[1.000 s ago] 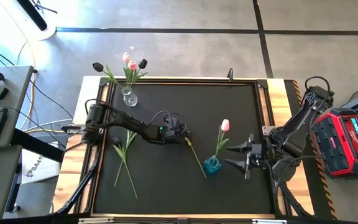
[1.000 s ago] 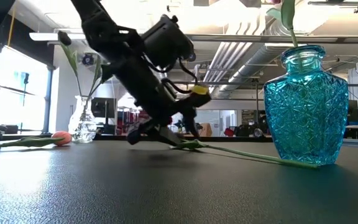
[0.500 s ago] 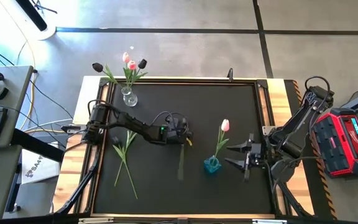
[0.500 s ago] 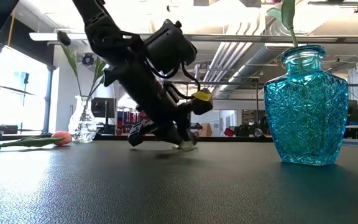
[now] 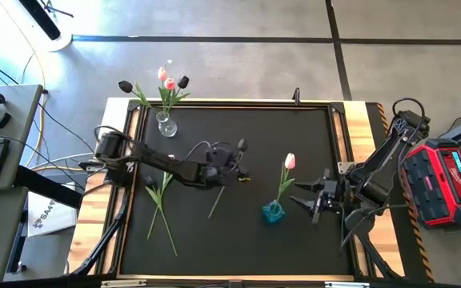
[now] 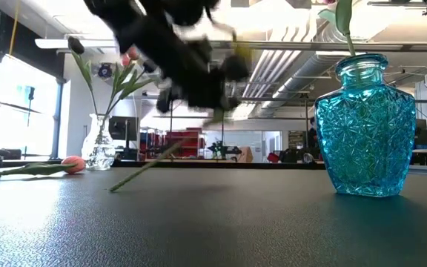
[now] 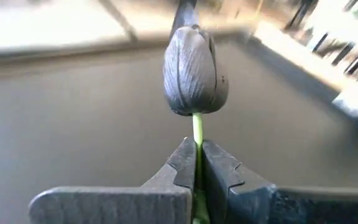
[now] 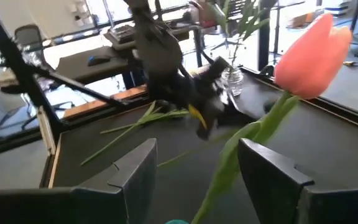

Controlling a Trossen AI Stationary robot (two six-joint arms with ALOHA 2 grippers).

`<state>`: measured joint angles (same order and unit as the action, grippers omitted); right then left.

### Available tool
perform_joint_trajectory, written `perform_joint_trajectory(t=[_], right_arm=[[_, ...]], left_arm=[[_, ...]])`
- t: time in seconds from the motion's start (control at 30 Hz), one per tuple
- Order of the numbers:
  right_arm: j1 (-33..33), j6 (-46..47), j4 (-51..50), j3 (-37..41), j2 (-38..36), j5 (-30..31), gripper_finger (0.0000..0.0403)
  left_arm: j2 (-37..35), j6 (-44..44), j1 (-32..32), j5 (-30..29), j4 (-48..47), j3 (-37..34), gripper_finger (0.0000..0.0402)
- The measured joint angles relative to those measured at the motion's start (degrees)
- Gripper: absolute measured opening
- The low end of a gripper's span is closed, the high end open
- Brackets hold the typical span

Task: Sort flowers into vase by color
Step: Put the right black flower into the blue vase

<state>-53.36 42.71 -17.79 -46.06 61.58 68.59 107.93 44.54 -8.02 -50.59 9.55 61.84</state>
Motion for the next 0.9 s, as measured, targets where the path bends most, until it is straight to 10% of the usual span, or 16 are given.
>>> perform_joint_trajectory(t=[0.3,0.67,0.9], right_arm=[[-0.4,-1.2,-0.8,0.0,-0.2,-1.5,0.0213],[0.1,-4.4,-5.5,-0.5,-4.1,-5.8,0.0213],[0.5,16.8,-23.5,-0.5,-5.6,-2.6,0.0213]], left_arm=[[-7.9,-30.6,-3.5,1.8,25.7,-0.1,0.0001],[-8.2,-45.1,-1.9,37.7,52.2,-0.1,0.0001],[-8.2,-46.5,-1.3,54.2,62.3,-0.1,0.0001]])
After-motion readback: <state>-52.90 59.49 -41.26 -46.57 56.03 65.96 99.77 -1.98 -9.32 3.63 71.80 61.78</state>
